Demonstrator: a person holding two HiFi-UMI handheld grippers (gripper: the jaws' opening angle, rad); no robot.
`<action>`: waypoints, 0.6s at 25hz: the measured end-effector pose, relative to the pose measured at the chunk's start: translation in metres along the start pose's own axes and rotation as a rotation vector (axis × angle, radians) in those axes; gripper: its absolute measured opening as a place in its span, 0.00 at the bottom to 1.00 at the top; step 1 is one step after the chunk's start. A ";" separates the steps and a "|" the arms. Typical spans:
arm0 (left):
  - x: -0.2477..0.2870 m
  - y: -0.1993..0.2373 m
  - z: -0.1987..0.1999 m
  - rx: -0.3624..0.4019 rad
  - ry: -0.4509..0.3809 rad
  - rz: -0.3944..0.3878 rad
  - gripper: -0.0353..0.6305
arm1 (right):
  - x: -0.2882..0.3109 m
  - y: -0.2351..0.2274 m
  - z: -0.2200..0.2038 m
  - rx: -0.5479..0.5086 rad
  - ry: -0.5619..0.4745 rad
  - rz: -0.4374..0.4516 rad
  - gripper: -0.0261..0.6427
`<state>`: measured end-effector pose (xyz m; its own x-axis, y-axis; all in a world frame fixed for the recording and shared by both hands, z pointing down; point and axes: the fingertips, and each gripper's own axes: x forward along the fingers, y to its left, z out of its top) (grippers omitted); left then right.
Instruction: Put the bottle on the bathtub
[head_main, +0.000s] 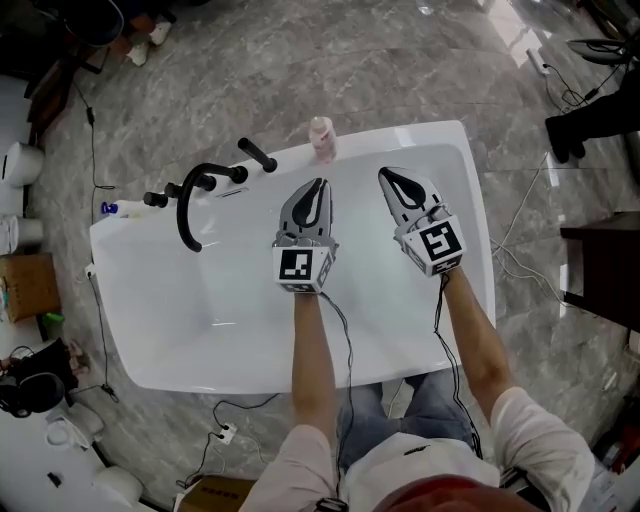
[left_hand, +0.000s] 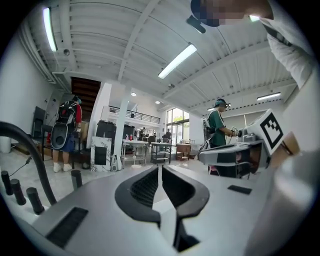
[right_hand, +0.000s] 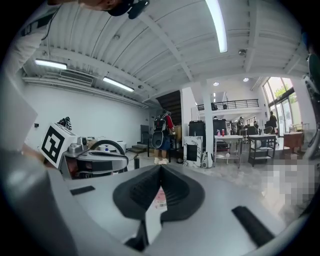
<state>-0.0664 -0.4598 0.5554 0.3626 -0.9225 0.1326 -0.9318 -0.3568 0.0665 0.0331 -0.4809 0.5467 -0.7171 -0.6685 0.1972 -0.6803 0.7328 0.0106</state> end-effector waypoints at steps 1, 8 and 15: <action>-0.005 -0.002 0.006 0.000 -0.004 0.001 0.08 | -0.005 0.003 0.005 0.005 -0.002 -0.001 0.03; -0.026 -0.020 0.040 0.050 -0.006 0.003 0.07 | -0.025 0.016 0.029 0.006 -0.013 -0.003 0.03; -0.036 -0.019 0.052 0.059 -0.019 0.008 0.07 | -0.025 0.030 0.045 -0.002 -0.024 0.012 0.03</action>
<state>-0.0623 -0.4276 0.4979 0.3556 -0.9276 0.1143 -0.9340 -0.3572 0.0075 0.0233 -0.4479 0.4986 -0.7287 -0.6624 0.1739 -0.6713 0.7411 0.0101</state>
